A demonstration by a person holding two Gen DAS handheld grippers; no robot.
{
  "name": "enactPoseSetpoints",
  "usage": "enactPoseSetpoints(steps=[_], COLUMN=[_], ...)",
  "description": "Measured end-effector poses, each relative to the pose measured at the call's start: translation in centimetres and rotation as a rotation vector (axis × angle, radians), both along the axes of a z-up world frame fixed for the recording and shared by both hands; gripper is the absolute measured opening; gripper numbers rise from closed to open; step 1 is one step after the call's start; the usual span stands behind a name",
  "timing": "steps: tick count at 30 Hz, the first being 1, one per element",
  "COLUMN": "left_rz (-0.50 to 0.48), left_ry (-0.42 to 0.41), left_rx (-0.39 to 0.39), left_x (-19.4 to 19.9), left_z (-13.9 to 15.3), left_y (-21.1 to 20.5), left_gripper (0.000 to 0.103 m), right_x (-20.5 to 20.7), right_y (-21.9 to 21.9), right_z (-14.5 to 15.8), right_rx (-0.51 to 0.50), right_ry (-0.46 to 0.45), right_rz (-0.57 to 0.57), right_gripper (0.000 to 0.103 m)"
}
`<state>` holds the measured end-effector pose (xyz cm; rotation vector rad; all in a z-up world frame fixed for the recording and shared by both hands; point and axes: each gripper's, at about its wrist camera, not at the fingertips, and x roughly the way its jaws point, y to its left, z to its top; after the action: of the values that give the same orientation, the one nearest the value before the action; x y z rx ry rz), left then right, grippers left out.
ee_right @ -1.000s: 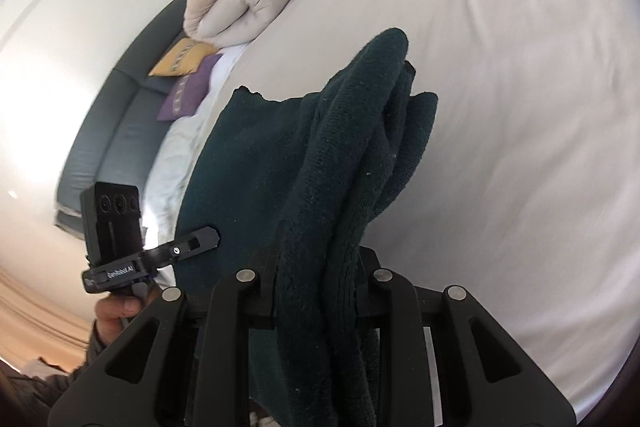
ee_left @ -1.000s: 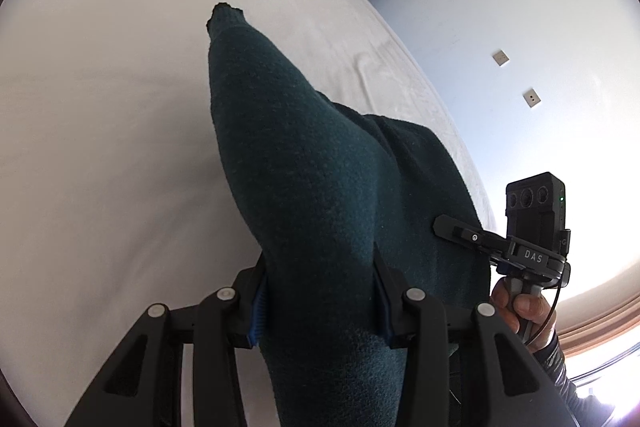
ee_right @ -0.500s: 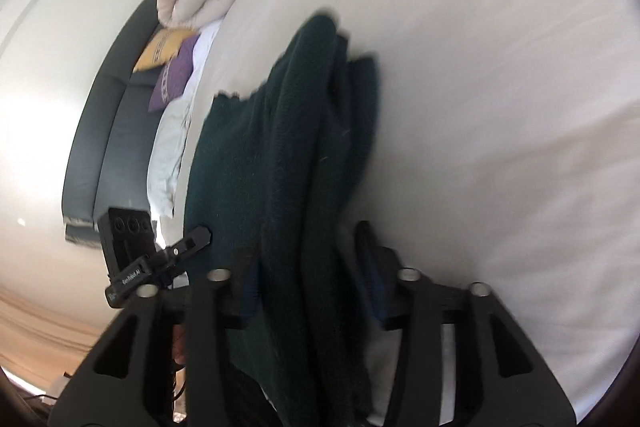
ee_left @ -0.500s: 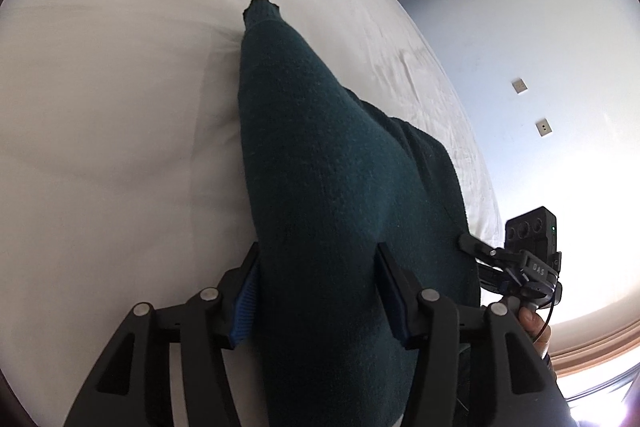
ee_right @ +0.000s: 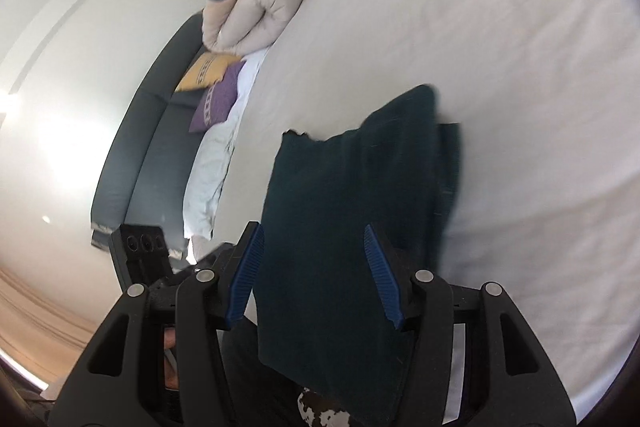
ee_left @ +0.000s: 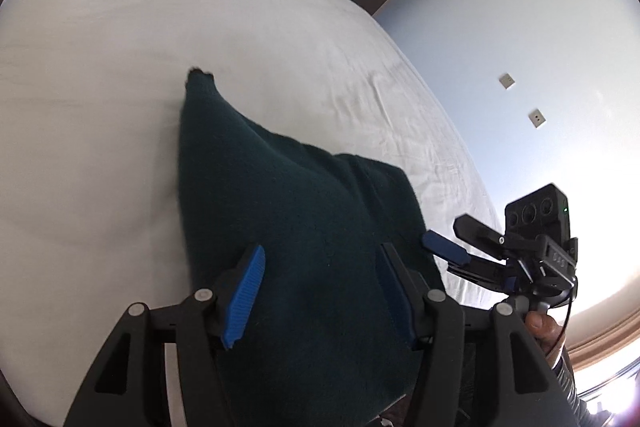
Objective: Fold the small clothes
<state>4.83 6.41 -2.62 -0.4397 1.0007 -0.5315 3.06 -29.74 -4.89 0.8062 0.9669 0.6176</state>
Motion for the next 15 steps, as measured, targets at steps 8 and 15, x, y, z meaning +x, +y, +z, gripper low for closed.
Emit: enactPoseSetpoints(steps=[8,15], left_rz=[-0.011,-0.004], left_ry=[0.021,0.003], left_rx=[-0.019,-0.038], left_x=[1.9,1.7], left_z=[-2.1,-3.0], left_y=[-0.8,-0.7], left_gripper=[0.06,0.059], right_x=[2.8,1.5], right_y=[-2.3,-3.0], right_z=[-5.6,-5.8], right_rx=[0.172,0.173], right_ry=[0.115,0.08], right_rz=[-0.12,-0.133], right_gripper=[0.05,0.05])
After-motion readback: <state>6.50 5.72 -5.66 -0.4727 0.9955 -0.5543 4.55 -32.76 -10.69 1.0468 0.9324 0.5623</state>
